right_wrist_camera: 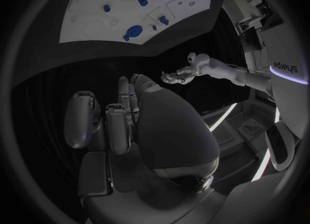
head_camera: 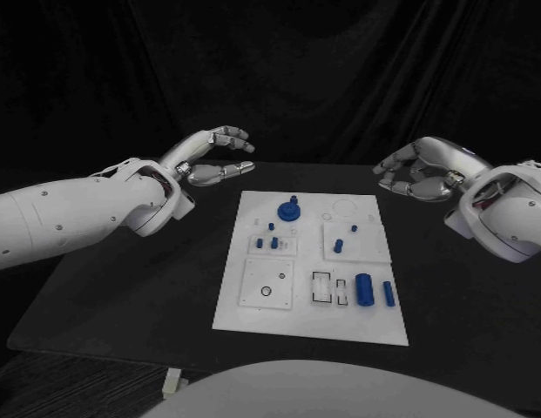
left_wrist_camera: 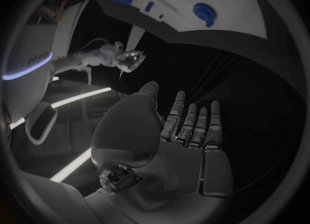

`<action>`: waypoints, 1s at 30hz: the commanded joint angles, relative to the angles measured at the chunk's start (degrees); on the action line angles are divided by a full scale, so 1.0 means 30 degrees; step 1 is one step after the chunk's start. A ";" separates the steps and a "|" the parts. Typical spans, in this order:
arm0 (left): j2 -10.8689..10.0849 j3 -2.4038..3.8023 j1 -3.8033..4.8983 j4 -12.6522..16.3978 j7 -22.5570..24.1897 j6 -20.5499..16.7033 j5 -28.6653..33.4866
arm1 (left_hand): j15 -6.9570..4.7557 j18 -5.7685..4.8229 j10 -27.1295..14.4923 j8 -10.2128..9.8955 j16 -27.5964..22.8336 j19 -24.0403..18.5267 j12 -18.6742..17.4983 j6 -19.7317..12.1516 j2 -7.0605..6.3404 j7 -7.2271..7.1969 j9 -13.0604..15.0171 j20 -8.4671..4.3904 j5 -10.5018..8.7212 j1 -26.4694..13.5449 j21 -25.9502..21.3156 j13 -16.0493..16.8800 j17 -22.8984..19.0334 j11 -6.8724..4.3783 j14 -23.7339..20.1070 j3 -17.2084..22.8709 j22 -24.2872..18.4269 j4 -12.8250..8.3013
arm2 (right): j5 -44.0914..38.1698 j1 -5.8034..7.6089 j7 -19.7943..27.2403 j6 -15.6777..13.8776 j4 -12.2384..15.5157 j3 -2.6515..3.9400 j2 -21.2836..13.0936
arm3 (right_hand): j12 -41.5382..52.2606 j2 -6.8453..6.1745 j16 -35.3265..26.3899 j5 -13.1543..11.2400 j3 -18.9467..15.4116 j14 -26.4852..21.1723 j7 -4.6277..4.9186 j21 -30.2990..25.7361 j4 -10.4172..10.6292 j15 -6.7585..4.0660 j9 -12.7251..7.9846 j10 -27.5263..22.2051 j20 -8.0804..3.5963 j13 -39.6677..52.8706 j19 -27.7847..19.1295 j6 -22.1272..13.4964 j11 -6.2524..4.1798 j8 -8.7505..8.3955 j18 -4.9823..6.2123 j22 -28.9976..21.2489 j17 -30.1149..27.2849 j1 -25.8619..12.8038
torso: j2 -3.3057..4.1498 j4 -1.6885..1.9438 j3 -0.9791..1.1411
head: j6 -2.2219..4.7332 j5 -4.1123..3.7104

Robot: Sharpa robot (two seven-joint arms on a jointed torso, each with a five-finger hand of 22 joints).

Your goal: Assemble the parts on the task board

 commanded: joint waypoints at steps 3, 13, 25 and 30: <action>0.0054 0.0008 -0.0358 0.0411 0.3896 0.5516 0.9006 | -0.0210 0.0597 -0.1904 -0.0363 -0.2472 -0.2623 -0.2739 -0.4077 0.0818 -0.1538 -0.1559 -0.0046 -0.1042 -0.0583 -0.0440 -0.3074 -0.2304 -0.2008 -0.1829 -0.2057 -0.8206 0.0049 | -0.4875 -0.0130 -0.2183 0.2392 -0.0857 0.0008 0.0852 | -0.1679 -0.0492 -0.0406 -0.0975 0.0323 0.1078 0.0041 -0.0549 -0.0160 0.0031 -0.0168 -0.0445 0.0152 -0.1907 -0.0193 -0.0698 0.0291 -0.0188 0.0249 0.3138 0.1831 -0.0244 | 0.0147 0.0149 -0.0196 | -0.0004 -0.0404; 0.0078 0.0006 -0.1125 0.0649 0.4599 0.7928 1.0318 | -0.1137 0.0974 -0.2989 -0.0850 -0.2510 -0.3419 -0.5793 -0.9403 0.0675 -0.4003 -0.2845 -0.0342 -0.3391 -0.2391 -0.1134 -0.4256 -0.2373 -0.4268 -0.1894 -0.2562 -1.7182 0.0080 | -0.6806 -0.0846 -0.2236 0.3235 -0.2524 0.0008 0.2422 | -0.2710 -0.0575 -0.0649 -0.2207 -0.0082 0.0963 -0.0462 -0.0959 -0.0571 -0.0055 -0.0618 -0.0532 0.0079 -0.3658 -0.0319 -0.1511 0.0428 -0.0171 0.0297 0.3040 0.1449 -0.0888 | 0.0138 0.0199 -0.0298 | -0.0004 -0.0740; -0.0044 0.0006 -0.1407 0.1067 0.4686 0.8345 1.0447 | -0.0842 0.0981 -0.2989 -0.0967 -0.2510 -0.3419 -0.5793 -1.0548 0.0493 -0.5633 -0.2975 0.0105 -0.3461 -0.2704 -0.1134 -0.4256 -0.2373 -0.3883 -0.1894 -0.2197 -1.7182 0.0087 | -0.7006 -0.1777 -0.1779 0.3384 -0.3763 0.0010 0.3289 | -0.2881 -0.0386 -0.0768 -0.2473 -0.0417 0.0923 -0.0579 -0.1090 -0.0804 0.0184 -0.0736 0.0391 0.0300 -0.4535 -0.0297 -0.1157 0.0412 -0.0063 0.0309 0.3017 0.1220 -0.1233 | 0.0121 0.0159 -0.0310 | -0.0004 -0.1021; -0.0098 0.0006 -0.1433 0.1169 0.4592 0.8271 1.0452 | -0.0774 0.0983 -0.2989 -0.0950 -0.2510 -0.3419 -0.5793 -1.0493 0.0584 -0.5563 -0.2961 0.0121 -0.3459 -0.2671 -0.1134 -0.4256 -0.2373 -0.3849 -0.1894 -0.2151 -1.7182 0.0075 | -0.7013 -0.2180 -0.1642 0.3335 -0.4105 0.0010 0.3496 | -0.3033 -0.0293 -0.0949 -0.2876 -0.0581 0.0838 -0.0489 -0.1369 -0.0779 0.0224 -0.0771 0.0589 0.0347 -0.4865 -0.0391 -0.1004 0.0413 -0.0044 0.0363 0.2946 0.0965 -0.1453 | 0.0154 0.0164 -0.0268 | -0.0004 -0.1106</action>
